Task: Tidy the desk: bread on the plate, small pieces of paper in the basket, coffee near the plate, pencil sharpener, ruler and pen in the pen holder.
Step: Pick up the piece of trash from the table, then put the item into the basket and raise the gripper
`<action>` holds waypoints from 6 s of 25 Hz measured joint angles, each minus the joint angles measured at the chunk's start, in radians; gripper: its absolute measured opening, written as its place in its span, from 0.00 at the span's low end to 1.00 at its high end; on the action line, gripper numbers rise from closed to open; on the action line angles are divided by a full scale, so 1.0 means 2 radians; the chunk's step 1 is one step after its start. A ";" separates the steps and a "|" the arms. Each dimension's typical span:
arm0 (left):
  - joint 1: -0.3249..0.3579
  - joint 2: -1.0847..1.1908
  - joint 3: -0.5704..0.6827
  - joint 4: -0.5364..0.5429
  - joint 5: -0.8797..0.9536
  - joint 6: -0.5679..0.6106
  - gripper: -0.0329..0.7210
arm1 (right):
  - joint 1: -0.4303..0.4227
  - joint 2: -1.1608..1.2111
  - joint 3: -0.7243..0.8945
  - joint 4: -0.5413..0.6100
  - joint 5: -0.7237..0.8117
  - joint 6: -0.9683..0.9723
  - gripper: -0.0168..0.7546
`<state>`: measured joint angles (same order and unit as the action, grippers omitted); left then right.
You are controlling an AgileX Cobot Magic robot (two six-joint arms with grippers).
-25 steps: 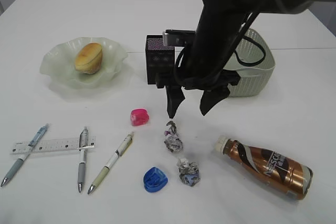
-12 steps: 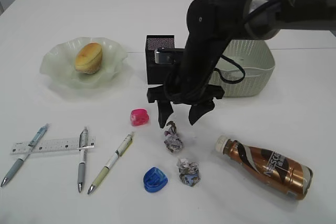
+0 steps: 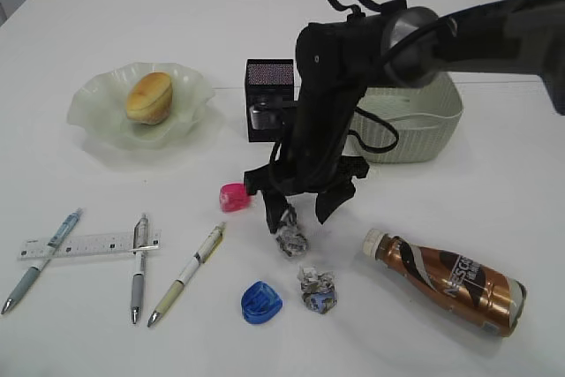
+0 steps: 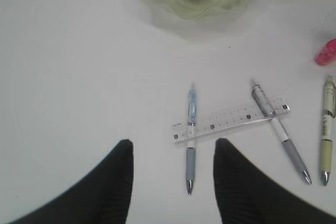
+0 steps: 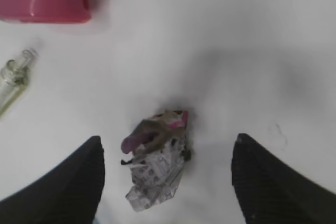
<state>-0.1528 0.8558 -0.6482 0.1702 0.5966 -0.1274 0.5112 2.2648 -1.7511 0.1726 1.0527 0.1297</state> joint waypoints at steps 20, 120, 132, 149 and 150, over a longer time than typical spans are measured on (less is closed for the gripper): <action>0.000 0.000 0.000 0.001 0.000 0.000 0.52 | 0.002 0.017 0.000 0.002 0.001 -0.001 0.77; 0.000 -0.007 0.000 -0.011 0.000 0.000 0.52 | -0.145 0.015 -0.350 -0.153 0.101 0.018 0.04; 0.000 -0.007 0.000 -0.012 0.001 0.000 0.52 | -0.146 0.028 -0.350 -0.162 0.101 0.040 0.08; 0.000 -0.007 0.000 -0.012 0.001 0.000 0.52 | -0.146 0.028 -0.350 -0.192 0.101 0.041 0.52; 0.000 -0.007 0.000 -0.012 0.001 0.000 0.52 | -0.146 0.028 -0.350 -0.192 0.101 0.041 0.57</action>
<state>-0.1528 0.8427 -0.6482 0.1468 0.5984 -0.1274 0.2194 2.3210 -2.4505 -0.2121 1.2541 0.2122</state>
